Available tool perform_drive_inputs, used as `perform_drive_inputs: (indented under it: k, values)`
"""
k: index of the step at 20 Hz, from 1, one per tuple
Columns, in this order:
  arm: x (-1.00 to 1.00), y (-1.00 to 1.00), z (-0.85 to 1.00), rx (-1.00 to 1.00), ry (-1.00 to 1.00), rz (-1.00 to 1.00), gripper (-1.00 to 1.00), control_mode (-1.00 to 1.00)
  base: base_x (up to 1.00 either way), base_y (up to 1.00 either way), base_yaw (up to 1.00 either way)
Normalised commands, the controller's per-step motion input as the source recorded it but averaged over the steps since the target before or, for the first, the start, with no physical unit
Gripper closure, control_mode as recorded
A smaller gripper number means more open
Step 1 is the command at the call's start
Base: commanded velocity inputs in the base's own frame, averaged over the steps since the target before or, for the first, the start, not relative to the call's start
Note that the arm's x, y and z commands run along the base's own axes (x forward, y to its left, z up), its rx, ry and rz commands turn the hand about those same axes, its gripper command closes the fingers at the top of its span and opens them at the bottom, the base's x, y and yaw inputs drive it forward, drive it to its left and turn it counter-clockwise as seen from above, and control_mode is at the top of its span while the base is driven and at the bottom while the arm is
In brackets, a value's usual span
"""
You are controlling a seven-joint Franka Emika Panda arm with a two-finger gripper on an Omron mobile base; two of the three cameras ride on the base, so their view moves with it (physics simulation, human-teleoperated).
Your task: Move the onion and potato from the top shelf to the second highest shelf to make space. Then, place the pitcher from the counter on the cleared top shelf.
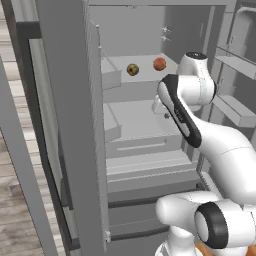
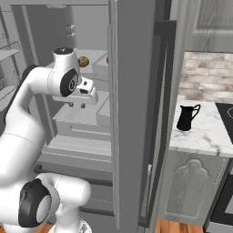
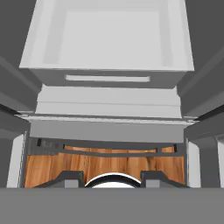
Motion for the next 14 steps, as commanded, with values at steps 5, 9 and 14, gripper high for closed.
perform_drive_inputs:
  k: [5, 9, 14]
  values:
    - [-0.06, 0.06, -0.01, 0.0, -0.2, 0.0, -1.0, -1.0, 0.0, 0.0, 0.0]
    - [0.0, 0.31, 0.12, 0.0, -0.34, 0.0, -1.0, -1.0, 0.0, 0.0, 0.0]
    - [0.01, 0.18, 0.58, 0.01, -0.32, 0.0, -1.0, -1.0, 0.0, 0.0, 0.0]
